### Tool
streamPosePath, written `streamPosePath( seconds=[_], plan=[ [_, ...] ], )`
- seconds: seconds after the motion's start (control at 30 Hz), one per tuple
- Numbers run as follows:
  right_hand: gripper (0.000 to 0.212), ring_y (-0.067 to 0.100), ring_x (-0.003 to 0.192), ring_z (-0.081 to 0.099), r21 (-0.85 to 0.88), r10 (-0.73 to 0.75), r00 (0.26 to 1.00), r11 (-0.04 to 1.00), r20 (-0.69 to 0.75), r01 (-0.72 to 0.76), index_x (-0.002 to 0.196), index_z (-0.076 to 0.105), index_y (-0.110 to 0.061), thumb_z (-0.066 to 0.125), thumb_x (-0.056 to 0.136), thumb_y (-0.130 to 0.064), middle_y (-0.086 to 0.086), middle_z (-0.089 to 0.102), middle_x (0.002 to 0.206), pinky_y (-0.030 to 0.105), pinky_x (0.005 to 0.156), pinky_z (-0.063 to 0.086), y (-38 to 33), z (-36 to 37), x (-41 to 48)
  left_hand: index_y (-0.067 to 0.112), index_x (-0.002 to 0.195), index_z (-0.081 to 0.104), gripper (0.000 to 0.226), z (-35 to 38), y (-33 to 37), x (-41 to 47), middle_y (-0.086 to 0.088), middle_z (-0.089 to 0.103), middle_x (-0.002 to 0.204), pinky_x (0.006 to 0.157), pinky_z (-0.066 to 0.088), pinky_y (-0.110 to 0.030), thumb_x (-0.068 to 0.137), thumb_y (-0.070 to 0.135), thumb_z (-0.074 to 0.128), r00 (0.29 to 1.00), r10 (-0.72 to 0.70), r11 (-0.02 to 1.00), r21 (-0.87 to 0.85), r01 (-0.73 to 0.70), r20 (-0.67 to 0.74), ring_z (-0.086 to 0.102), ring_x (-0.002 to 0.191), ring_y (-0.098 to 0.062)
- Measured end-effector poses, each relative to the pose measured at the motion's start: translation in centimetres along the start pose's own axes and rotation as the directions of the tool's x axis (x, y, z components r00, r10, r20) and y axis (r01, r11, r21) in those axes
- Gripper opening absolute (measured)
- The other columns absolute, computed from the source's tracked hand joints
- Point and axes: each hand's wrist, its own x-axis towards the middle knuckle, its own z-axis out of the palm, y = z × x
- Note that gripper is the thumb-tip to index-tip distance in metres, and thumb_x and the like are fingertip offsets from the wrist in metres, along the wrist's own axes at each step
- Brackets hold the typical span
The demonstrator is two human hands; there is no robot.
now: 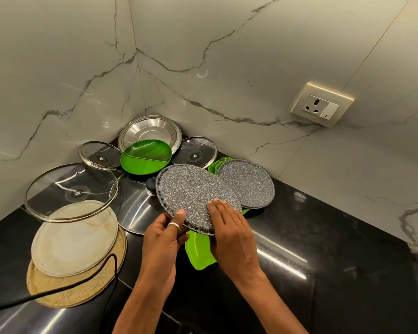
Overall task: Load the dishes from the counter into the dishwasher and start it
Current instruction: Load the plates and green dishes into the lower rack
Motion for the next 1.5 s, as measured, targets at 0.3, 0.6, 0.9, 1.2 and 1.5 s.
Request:
streamPosePath(
  seconds=[0.3,0.6,0.9,1.2,1.5],
  plan=[
    [0.046,0.016,0.096,0.074,0.259,0.331,0.921,0.926,-0.206,-0.275,0.129,0.067,-0.015,0.068,0.087,0.002,0.000,0.075,0.113,0.027,0.080,0.060,5.4,-3.8,-1.4,0.017,0.108,0.069,0.031,4.3,-1.5,3.6,0.004,0.078,0.101,0.072,0.052,-0.027,0.103,0.041,0.049,0.971,-0.189,0.965,0.209,0.156,0.145,0.070,0.085,-0.014],
    [0.022,0.028,0.098,0.070,0.794,0.888,0.454,0.220,0.078,-0.567,0.113,0.068,-0.029,0.064,0.096,-0.041,0.011,0.074,0.101,0.047,0.092,0.057,10.9,-7.7,-3.6,0.019,0.080,0.059,0.023,9.5,-8.2,14.2,-0.007,0.057,0.085,0.076,0.046,-0.033,0.095,0.036,0.064,0.970,-0.236,0.853,0.490,0.181,0.052,0.055,0.079,-0.020],
    [0.022,0.017,0.094,0.072,0.855,0.893,0.435,0.134,0.114,-0.500,0.120,0.066,-0.019,0.061,0.100,-0.023,0.002,0.076,0.094,0.032,0.092,0.055,10.2,-8.3,-4.8,0.001,0.122,0.061,0.042,12.6,-11.5,20.4,-0.011,0.065,0.113,0.092,0.058,-0.049,0.084,0.017,0.058,0.957,-0.282,0.829,0.485,0.278,-0.067,0.066,0.083,-0.026],
    [0.020,0.034,0.104,0.068,0.868,0.890,0.444,0.138,0.103,-0.477,0.118,0.068,-0.018,0.062,0.100,-0.023,0.019,0.071,0.103,0.050,0.100,0.053,10.3,-8.6,-4.1,-0.002,0.117,0.060,0.023,14.0,-11.1,19.7,-0.013,0.061,0.111,0.061,0.056,-0.032,0.095,0.001,0.055,0.932,-0.338,0.855,0.373,0.362,-0.129,0.058,0.071,-0.019],
    [0.023,0.008,0.108,0.069,0.890,0.914,0.398,0.118,0.076,-0.440,0.122,0.066,-0.018,0.062,0.099,-0.019,-0.006,0.075,0.112,0.041,0.107,0.048,10.5,-10.1,-4.3,0.003,0.080,0.064,0.018,13.6,-10.2,18.9,-0.026,0.071,0.101,0.067,0.042,-0.036,0.081,0.019,0.055,0.985,-0.159,0.815,0.554,0.170,-0.068,0.067,0.087,-0.042]
  ],
)
